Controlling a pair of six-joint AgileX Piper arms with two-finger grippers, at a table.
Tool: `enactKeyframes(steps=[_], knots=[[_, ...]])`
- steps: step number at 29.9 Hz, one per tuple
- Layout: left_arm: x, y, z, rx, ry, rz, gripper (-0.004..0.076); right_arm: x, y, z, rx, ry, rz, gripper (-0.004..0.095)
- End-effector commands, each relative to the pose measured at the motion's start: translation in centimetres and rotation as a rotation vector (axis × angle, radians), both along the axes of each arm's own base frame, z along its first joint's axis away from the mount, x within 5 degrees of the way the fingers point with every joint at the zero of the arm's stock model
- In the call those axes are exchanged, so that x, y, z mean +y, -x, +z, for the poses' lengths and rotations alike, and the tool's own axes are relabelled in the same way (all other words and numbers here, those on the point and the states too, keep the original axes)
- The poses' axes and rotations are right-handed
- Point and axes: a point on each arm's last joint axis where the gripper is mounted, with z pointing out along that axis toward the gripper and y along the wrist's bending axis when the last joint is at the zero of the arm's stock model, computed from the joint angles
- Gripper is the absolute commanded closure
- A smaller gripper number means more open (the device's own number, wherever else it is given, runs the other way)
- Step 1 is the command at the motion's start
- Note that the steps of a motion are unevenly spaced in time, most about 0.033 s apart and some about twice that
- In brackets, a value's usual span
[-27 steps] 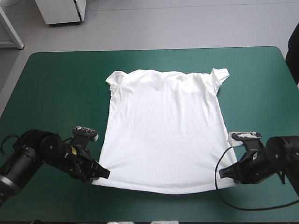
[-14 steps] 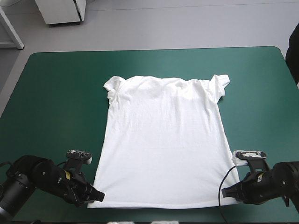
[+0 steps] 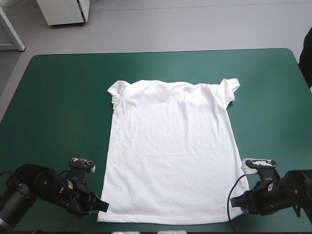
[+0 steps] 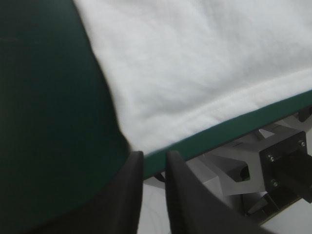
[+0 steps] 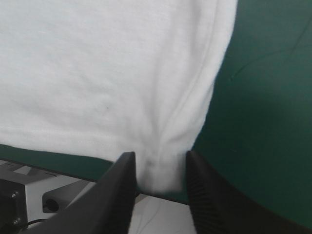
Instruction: Fold the cloth
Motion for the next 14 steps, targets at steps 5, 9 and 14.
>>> enactKeyframes(steps=[5,9,14], knots=[[-0.7,0.9,2.1,0.023,0.108,0.004,0.0360,0.4,-0.7,3.3,-0.102,-0.046,0.002,0.0325],[-1.0,-0.3,5.6,-0.114,0.142,0.010,0.0352,-0.2,-1.6,6.4,-0.221,0.011,-0.005,0.0325],[-0.6,-3.3,9.8,-0.322,0.045,0.019,0.0349,-1.3,-4.2,10.1,-0.359,0.158,-0.055,0.0325]])
